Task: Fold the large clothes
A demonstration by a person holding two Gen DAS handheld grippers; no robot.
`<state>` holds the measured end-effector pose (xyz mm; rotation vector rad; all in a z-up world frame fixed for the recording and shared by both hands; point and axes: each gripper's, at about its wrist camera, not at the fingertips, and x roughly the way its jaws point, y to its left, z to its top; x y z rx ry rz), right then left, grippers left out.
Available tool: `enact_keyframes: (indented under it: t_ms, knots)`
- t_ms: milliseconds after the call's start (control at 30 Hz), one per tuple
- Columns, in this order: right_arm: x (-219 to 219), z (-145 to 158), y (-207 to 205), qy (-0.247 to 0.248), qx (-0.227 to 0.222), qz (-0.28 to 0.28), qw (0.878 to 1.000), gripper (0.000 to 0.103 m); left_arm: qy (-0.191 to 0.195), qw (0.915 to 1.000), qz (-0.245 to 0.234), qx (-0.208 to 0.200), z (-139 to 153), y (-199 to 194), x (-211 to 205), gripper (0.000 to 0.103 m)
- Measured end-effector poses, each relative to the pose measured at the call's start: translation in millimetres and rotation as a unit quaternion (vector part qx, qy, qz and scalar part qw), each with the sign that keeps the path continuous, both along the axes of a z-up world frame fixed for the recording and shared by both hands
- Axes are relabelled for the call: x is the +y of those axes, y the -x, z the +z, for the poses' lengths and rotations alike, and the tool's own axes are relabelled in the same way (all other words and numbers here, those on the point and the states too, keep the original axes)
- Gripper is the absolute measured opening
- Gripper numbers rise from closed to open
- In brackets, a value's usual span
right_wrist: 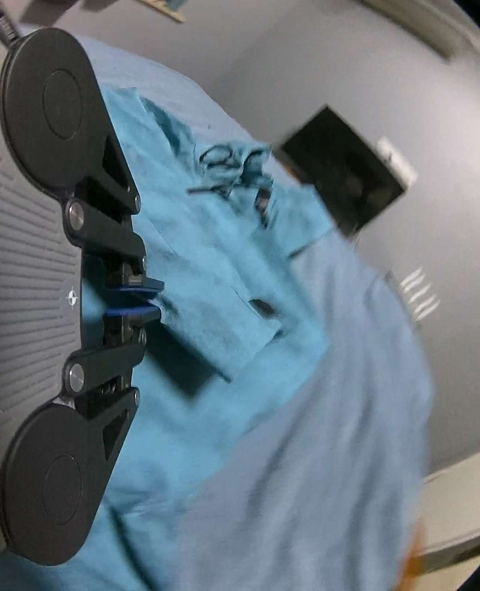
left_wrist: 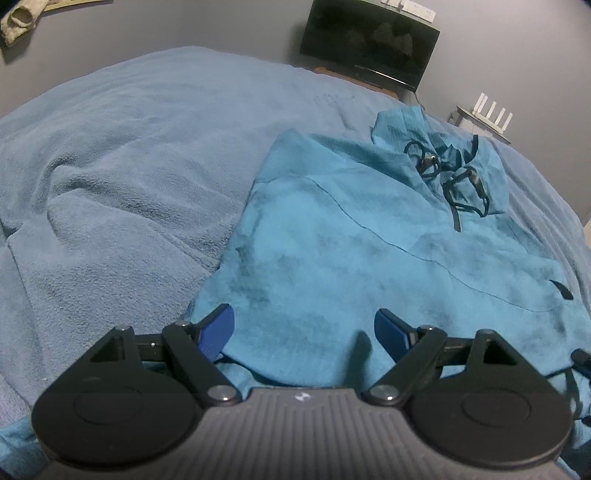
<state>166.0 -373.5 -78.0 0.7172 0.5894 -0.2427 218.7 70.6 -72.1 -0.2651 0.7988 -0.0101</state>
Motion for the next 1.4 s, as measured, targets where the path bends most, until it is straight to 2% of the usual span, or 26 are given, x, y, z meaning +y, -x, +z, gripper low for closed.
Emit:
enact_keyframes:
  t_ms: [33,100,233,333,367,433,500,667,800,900,933,967,1000,1067,1133,1200,1400]
  knots:
    - [-4,-6,0,-0.016,0.006,-0.010,1.000,0.020,-0.001,1.0000,0.000,0.000,0,0,0,0.084]
    - [-15,-15,3,-0.044,0.011,-0.034,0.998,0.043,-0.002,1.0000,0.000,0.002,0,-1,-1,0.084]
    - [-26,-34,-4,-0.095,0.006,-0.051,0.994,0.047,-0.009,1.0000,-0.002,0.004,0,-1,-3,0.084]
    - [-31,-41,-2,-0.113,-0.003,-0.059,0.992,0.047,-0.016,0.9998,-0.005,0.007,-1,-2,-5,0.084]
    - [-32,-42,-2,-0.114,-0.006,-0.058,0.992,0.045,-0.019,0.9998,-0.006,0.007,-1,-2,-6,0.084]
    - [-31,-40,-6,-0.107,-0.010,-0.050,0.993,0.033,-0.024,0.9996,-0.008,0.009,-2,-2,-8,0.084]
    - [-28,-31,-6,-0.090,-0.019,-0.038,0.995,0.013,-0.030,0.9995,-0.010,0.010,-2,-2,-9,0.084]
    - [-19,-1,2,-0.011,-0.051,-0.018,0.998,0.008,-0.048,0.9986,-0.017,0.018,-3,-3,-15,0.084]
    - [-15,16,14,0.026,-0.068,-0.011,0.997,0.007,-0.062,0.9976,-0.024,0.021,-4,-3,-19,0.084]
    - [-14,20,18,0.048,-0.057,-0.008,0.997,0.009,-0.068,0.9971,-0.026,0.022,-3,-2,-21,0.084]
    - [-14,18,15,0.052,-0.041,-0.008,0.998,0.011,-0.070,0.9970,-0.026,0.023,-3,-2,-21,0.084]
    - [-15,12,13,0.051,-0.017,-0.008,0.999,0.018,-0.071,0.9969,-0.026,0.023,-3,-2,-21,0.084]
    - [-17,7,10,0.046,0.009,-0.012,0.999,0.030,-0.072,0.9968,-0.026,0.023,-3,-1,-21,0.084]
    - [-25,-5,9,0.019,0.042,-0.033,0.998,0.047,-0.076,0.9965,-0.026,0.023,-2,-1,-22,0.084]
    - [-33,-6,15,-0.002,0.033,-0.058,0.998,0.053,-0.081,0.9961,-0.027,0.023,-2,0,-24,0.084]
    - [-35,-2,21,-0.007,0.020,-0.068,0.997,0.067,-0.084,0.9958,-0.027,0.023,-2,0,-24,0.084]
    - [-29,9,31,0.001,-0.005,-0.057,0.998,0.085,-0.094,0.9952,-0.023,0.016,0,2,-25,0.084]
